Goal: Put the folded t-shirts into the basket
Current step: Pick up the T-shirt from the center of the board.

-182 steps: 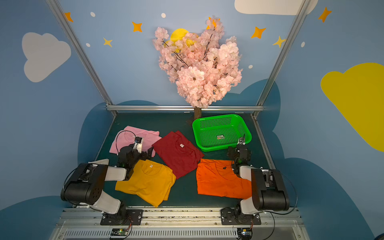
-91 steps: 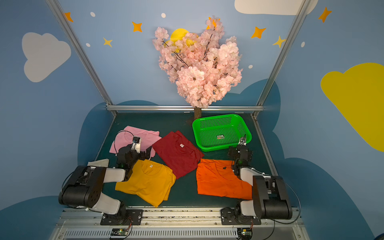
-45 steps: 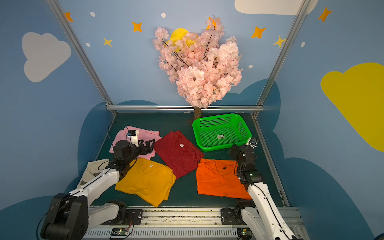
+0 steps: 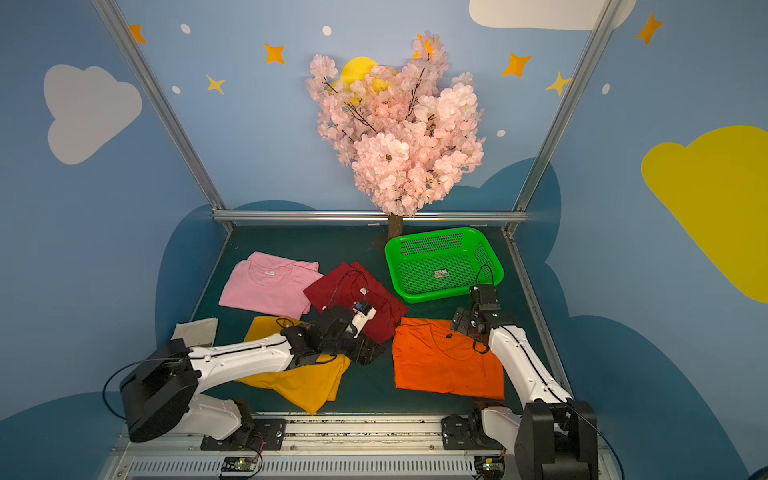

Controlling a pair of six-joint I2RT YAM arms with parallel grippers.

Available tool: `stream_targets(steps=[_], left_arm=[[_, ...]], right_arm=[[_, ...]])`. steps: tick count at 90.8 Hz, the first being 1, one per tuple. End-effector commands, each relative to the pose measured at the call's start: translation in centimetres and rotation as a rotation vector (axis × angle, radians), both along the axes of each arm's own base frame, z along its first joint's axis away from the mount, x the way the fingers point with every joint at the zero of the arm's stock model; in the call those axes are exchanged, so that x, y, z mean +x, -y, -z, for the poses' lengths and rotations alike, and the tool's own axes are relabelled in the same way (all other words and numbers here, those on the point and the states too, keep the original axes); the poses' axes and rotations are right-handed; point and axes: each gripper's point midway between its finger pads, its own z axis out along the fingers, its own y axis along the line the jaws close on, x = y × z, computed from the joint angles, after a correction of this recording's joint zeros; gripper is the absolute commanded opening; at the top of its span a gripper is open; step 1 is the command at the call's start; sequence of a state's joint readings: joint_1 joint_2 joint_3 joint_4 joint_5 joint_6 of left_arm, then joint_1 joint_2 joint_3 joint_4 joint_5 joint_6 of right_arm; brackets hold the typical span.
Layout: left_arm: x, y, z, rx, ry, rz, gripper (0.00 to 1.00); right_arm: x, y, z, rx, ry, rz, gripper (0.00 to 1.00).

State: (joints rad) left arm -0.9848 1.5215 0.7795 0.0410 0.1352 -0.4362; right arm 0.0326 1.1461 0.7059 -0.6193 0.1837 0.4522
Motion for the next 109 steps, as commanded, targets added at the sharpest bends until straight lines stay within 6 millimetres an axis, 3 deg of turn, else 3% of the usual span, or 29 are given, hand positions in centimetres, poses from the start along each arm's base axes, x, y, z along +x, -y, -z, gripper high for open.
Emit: stream_targets(steps=[1, 13, 26, 44, 63, 78, 109], left_arm=[[-0.9, 1.9, 1.5, 0.03, -0.046, 0.021, 0.82], [-0.6, 3.8, 3.5, 0.033, -0.098, 0.018, 0.81], [0.8, 4.4, 5.1, 0.082, -0.086, -0.012, 0.83], [4.3, 4.1, 6.2, 0.068, -0.1, -0.084, 0.86], [7.8, 4.1, 6.7, 0.093, -0.063, -0.121, 0.85], [7.4, 5.4, 7.8, 0.109, -0.069, -0.084, 0.82], [6.4, 6.7, 9.7, 0.117, -0.061, -0.078, 0.68]], right_arm=[[-0.9, 1.6, 0.2, -0.005, -0.055, 0.049, 0.96], [-0.7, 2.9, 1.3, 0.031, -0.073, 0.102, 0.96], [0.2, 3.3, 1.6, 0.069, -0.088, 0.087, 0.96], [0.7, 2.9, 3.0, 0.107, -0.162, 0.063, 0.95], [1.5, 3.7, 3.7, 0.14, -0.189, 0.091, 0.92], [1.2, 4.3, 4.2, 0.22, -0.191, 0.133, 0.88], [1.3, 2.6, 6.2, 0.31, -0.26, 0.075, 0.72]])
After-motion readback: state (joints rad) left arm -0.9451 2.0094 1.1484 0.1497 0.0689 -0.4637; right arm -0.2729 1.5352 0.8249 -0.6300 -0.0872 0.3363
